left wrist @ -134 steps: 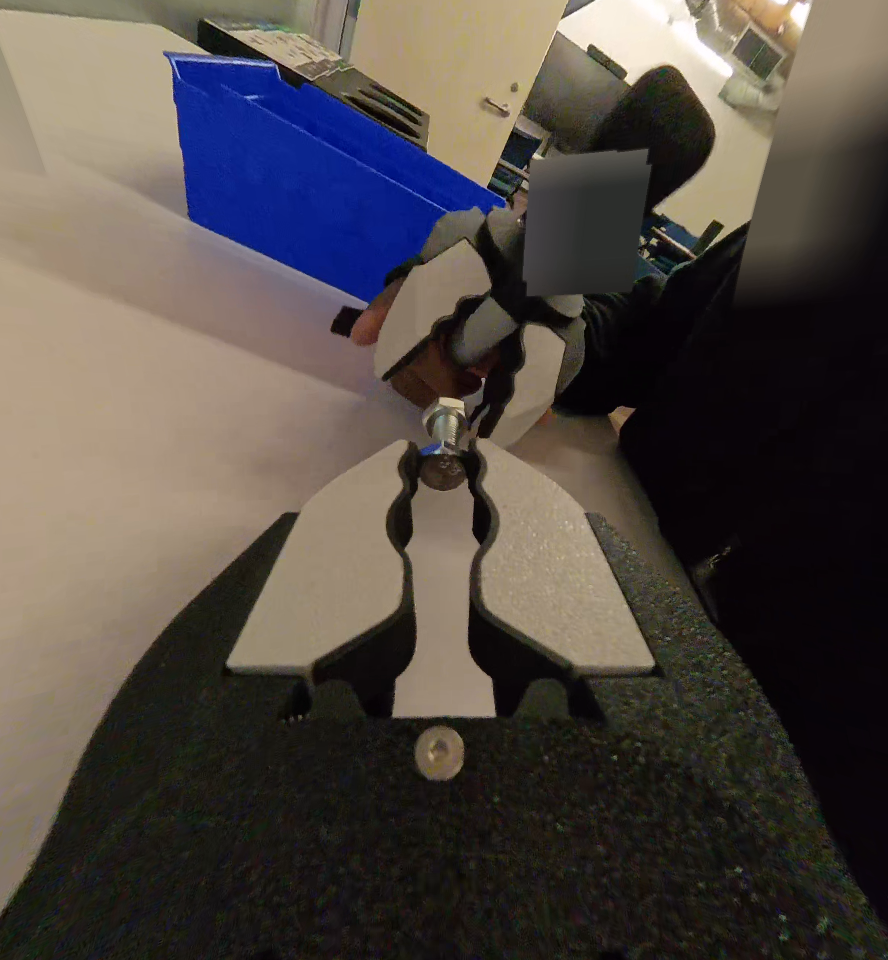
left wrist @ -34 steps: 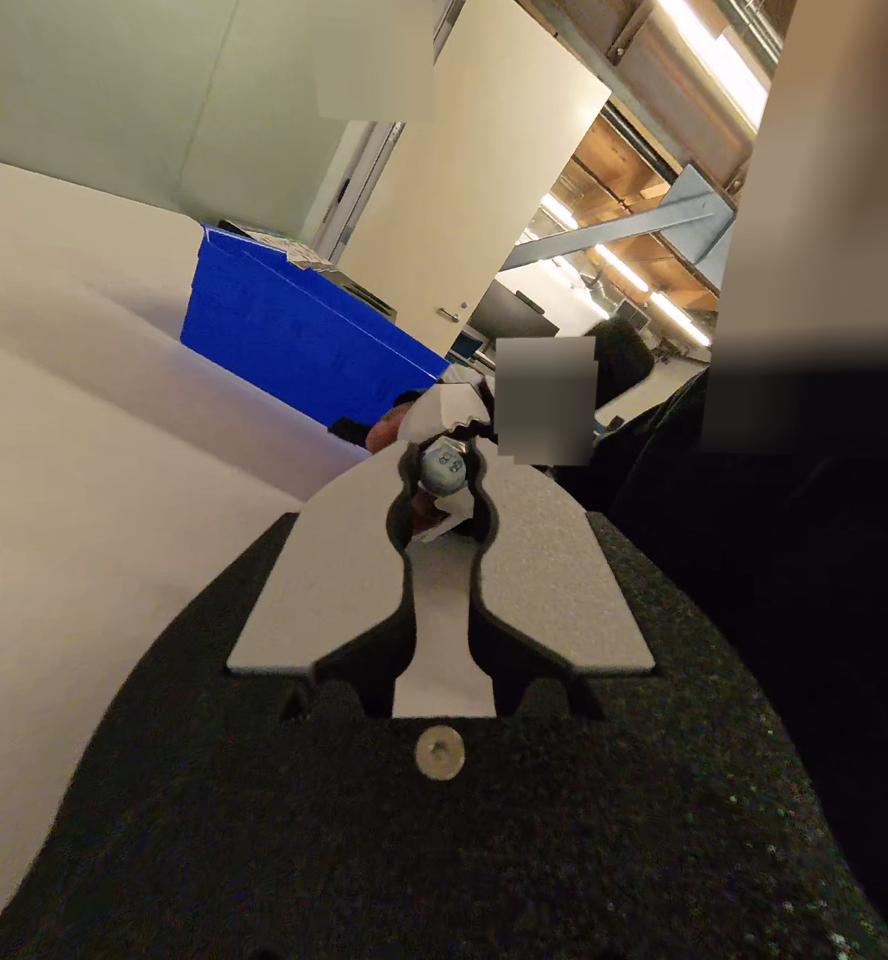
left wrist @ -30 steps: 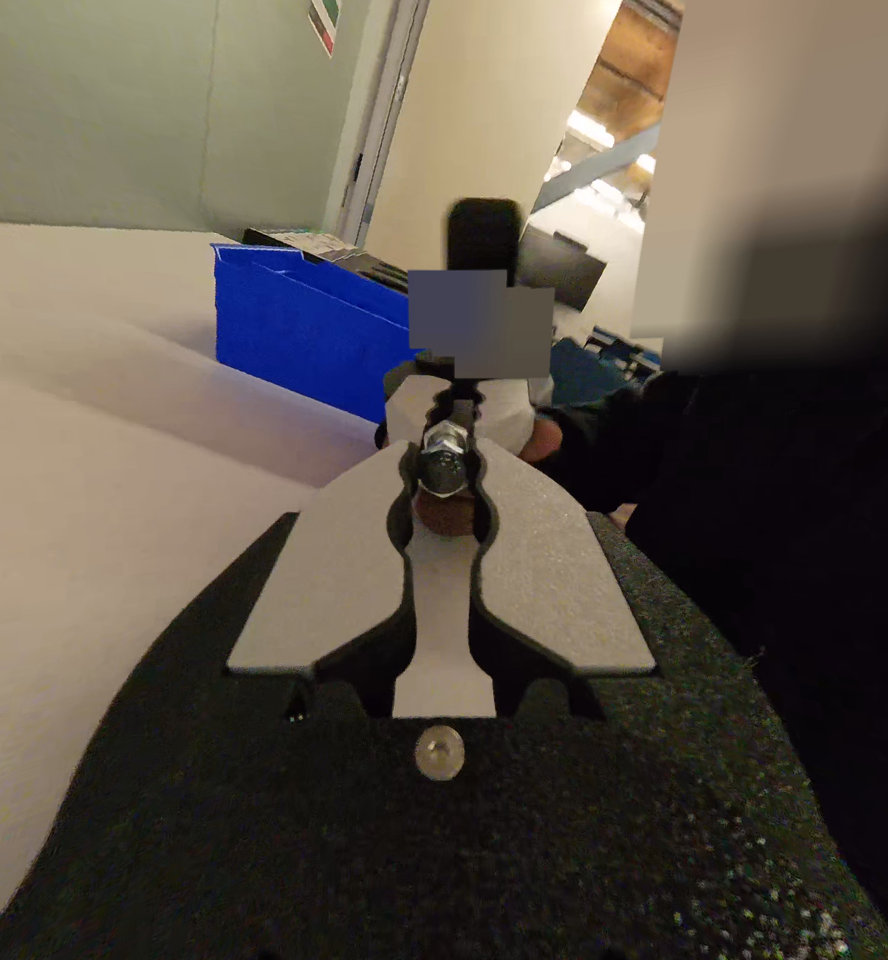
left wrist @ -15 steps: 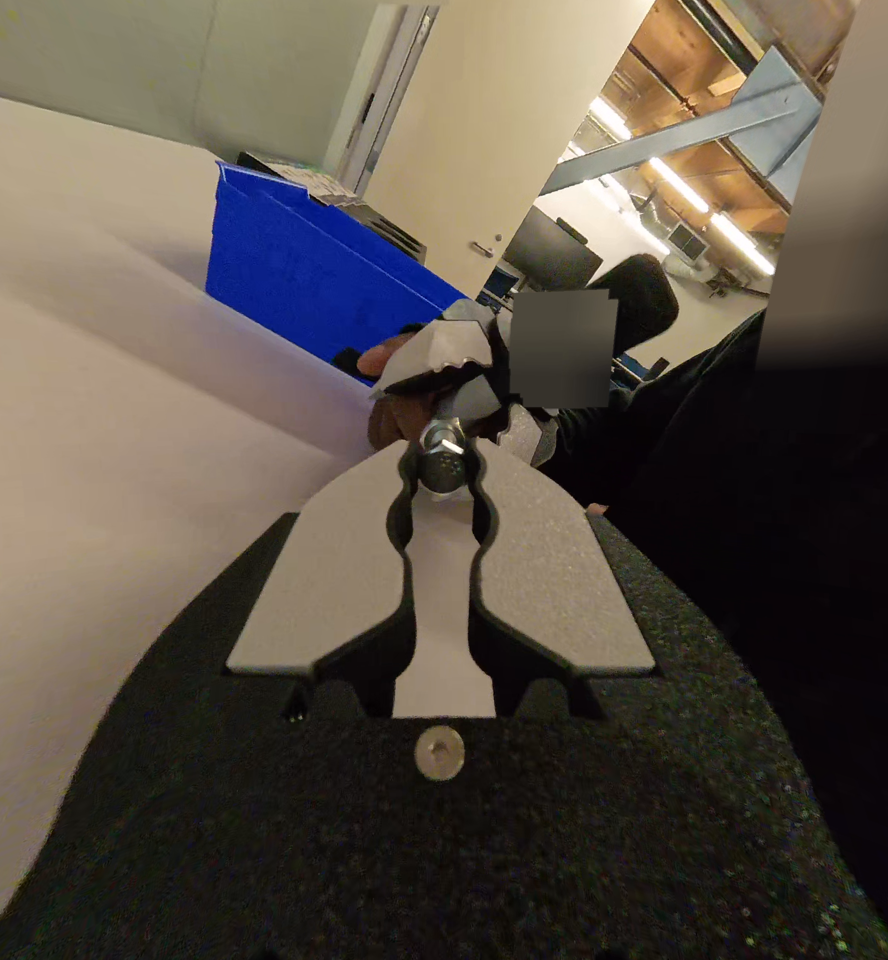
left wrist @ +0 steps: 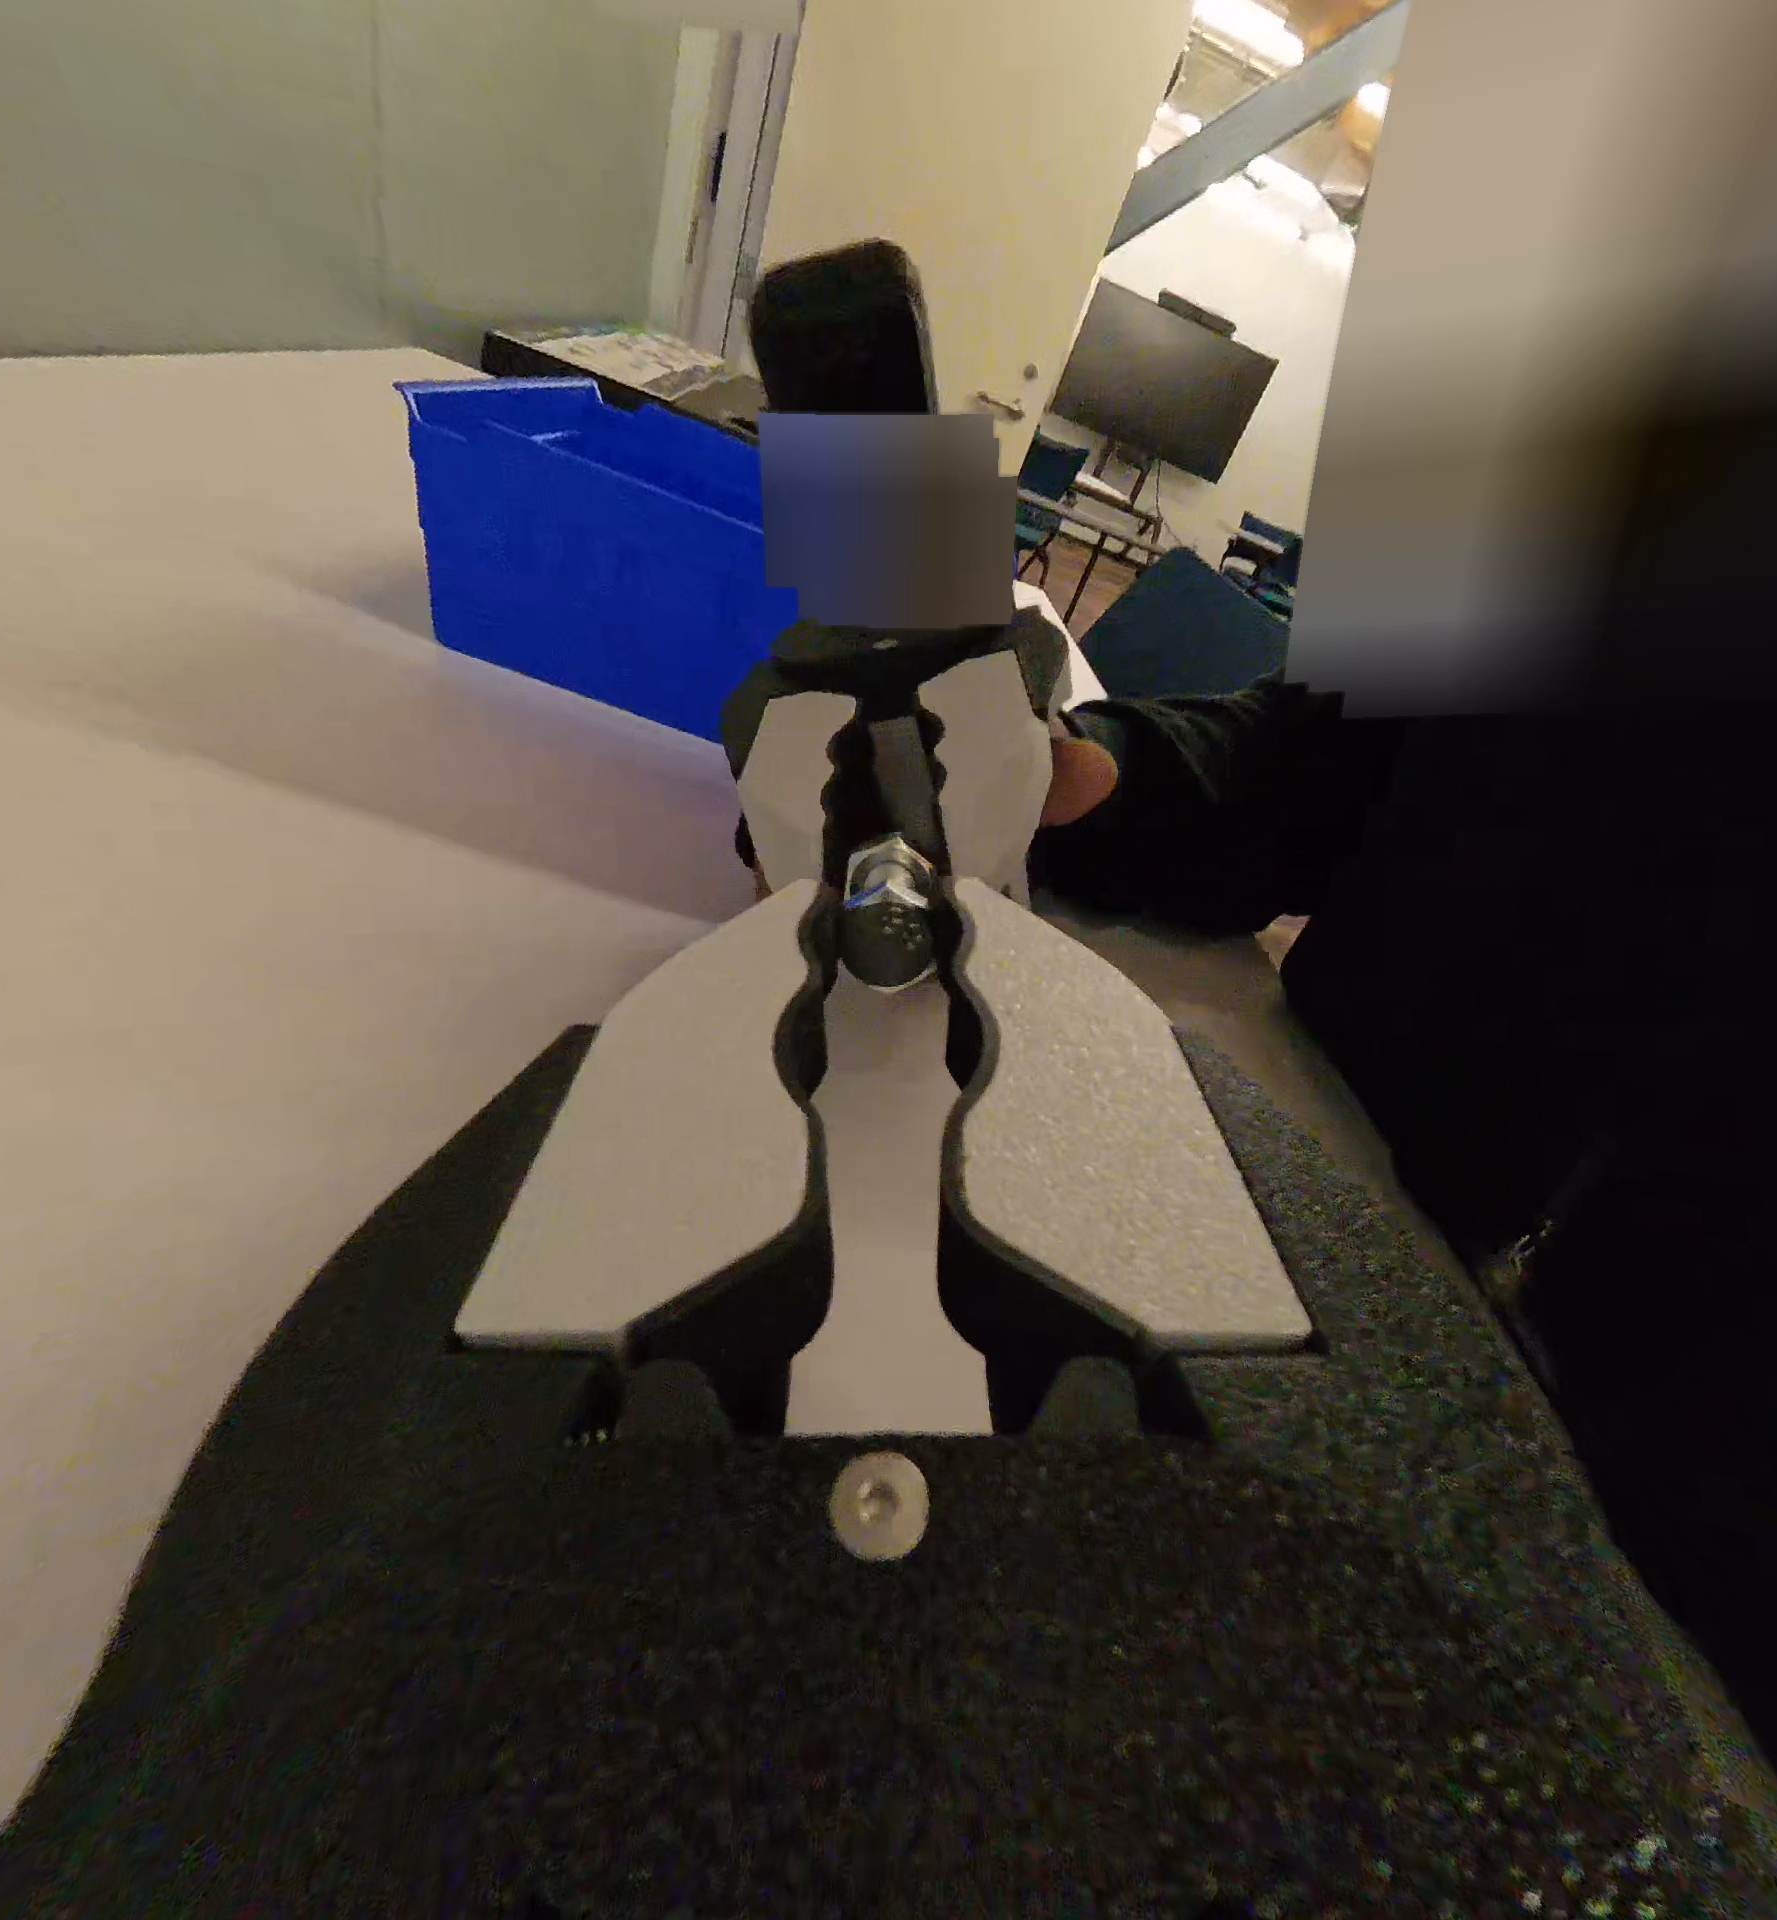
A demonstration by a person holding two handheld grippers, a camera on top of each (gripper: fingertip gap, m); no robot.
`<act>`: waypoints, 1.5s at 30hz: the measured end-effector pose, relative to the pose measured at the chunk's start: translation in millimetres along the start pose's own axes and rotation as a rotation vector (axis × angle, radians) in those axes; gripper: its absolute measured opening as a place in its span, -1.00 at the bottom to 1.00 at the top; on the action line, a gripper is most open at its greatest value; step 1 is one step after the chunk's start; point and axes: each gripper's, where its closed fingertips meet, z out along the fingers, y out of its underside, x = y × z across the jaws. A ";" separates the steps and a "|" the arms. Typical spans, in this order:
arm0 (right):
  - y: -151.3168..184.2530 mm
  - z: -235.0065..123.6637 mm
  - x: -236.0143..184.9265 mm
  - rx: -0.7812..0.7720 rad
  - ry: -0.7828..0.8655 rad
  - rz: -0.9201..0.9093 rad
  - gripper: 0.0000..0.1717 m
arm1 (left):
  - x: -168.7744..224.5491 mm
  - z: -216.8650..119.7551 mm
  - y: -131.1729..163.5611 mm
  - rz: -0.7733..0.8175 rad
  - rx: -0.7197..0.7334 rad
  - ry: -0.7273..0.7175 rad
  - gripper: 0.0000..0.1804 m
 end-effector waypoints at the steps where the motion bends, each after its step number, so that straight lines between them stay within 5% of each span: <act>1: -1.5 -1.0 3.7 0.008 0.059 -0.098 -0.60 | -0.8 -0.7 -2.9 -0.032 0.025 0.005 -0.81; 7: -6.7 -6.2 10.5 -0.040 0.405 -0.847 -0.51 | -11.9 -4.9 -1.4 -0.267 0.059 0.022 -0.81; 12: 2.2 -0.3 11.3 -0.112 0.495 -1.048 -0.74 | -6.5 1.1 4.1 -0.367 0.042 0.073 -0.81; 15: 1.9 0.4 7.8 -0.098 0.407 -0.840 -0.79 | -4.4 1.4 4.3 -0.334 0.034 0.078 -0.81; 20: 3.9 1.7 -2.3 -0.044 0.021 0.041 -0.79 | -0.9 0.7 3.9 -0.070 -0.015 0.014 -0.81; 22: 1.5 0.0 -1.6 -0.008 -0.030 0.113 -0.79 | -1.4 1.9 2.6 -0.011 -0.018 -0.015 -0.81; 27: -3.2 -6.1 13.5 -0.014 0.269 -0.457 -0.44 | -6.5 -1.6 -4.3 -0.146 0.055 0.004 -0.81; 31: -6.8 -7.6 9.9 -0.031 0.429 -0.845 -0.50 | -7.0 -3.2 -4.8 -0.238 0.077 0.040 -0.81; 35: 1.0 -2.2 6.1 -0.076 0.449 -0.946 -0.77 | -7.7 2.3 4.4 -0.291 0.036 0.040 -0.81; 37: 2.7 -1.0 7.3 -0.084 0.424 -0.854 -0.79 | -9.5 2.5 5.4 -0.282 0.031 0.025 -0.81; 43: -3.4 -4.3 -8.5 -0.001 -0.020 0.026 -0.79 | 3.1 4.1 4.7 0.094 -0.013 -0.004 -0.81; 45: -8.7 -6.8 -10.4 0.043 -0.090 0.120 -0.80 | 4.5 6.2 4.4 0.168 -0.017 -0.028 -0.81</act>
